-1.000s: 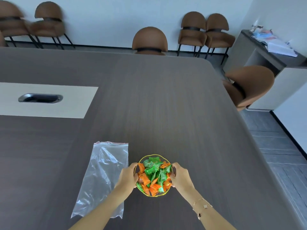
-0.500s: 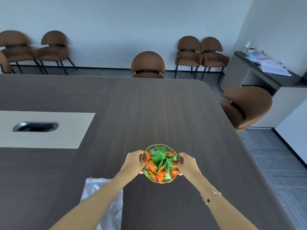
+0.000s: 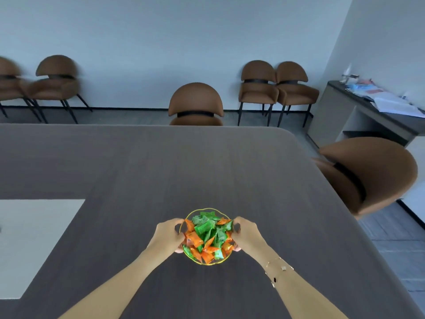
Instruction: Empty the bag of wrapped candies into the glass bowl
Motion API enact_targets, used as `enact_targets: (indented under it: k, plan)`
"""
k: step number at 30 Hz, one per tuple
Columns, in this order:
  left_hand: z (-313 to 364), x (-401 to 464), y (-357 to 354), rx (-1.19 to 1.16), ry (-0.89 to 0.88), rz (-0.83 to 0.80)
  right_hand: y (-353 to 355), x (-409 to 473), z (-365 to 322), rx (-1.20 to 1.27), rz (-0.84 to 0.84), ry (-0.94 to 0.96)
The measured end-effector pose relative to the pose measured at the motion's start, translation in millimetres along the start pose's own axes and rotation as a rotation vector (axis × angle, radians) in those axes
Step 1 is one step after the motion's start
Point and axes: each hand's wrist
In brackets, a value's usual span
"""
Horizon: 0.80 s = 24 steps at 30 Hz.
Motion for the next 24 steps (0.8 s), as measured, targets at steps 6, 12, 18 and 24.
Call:
enact_targets:
  k: [6, 12, 18, 24]
  plan:
    - [-15, 52, -31, 0.004, 0.006, -0.023, -14, 53, 26, 0.002, -0.010, -0.009]
    - [-26, 56, -46, -0.017, 0.021, 0.012, -19, 63, 35, 0.005, -0.032, -0.006]
    - [-27, 51, -46, -0.007, 0.022, -0.001, -21, 62, 34, 0.003, -0.028, 0.001]
    - [-26, 45, -47, -0.035, 0.056, -0.011, -23, 60, 32, -0.006, -0.024, -0.005]
Point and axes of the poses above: each hand's wrist, its own x-axis towards the middle knuckle, its own y-axis out of the back of the hand, z = x × y, and after that the axes turned 12 degrees about x, right-handed
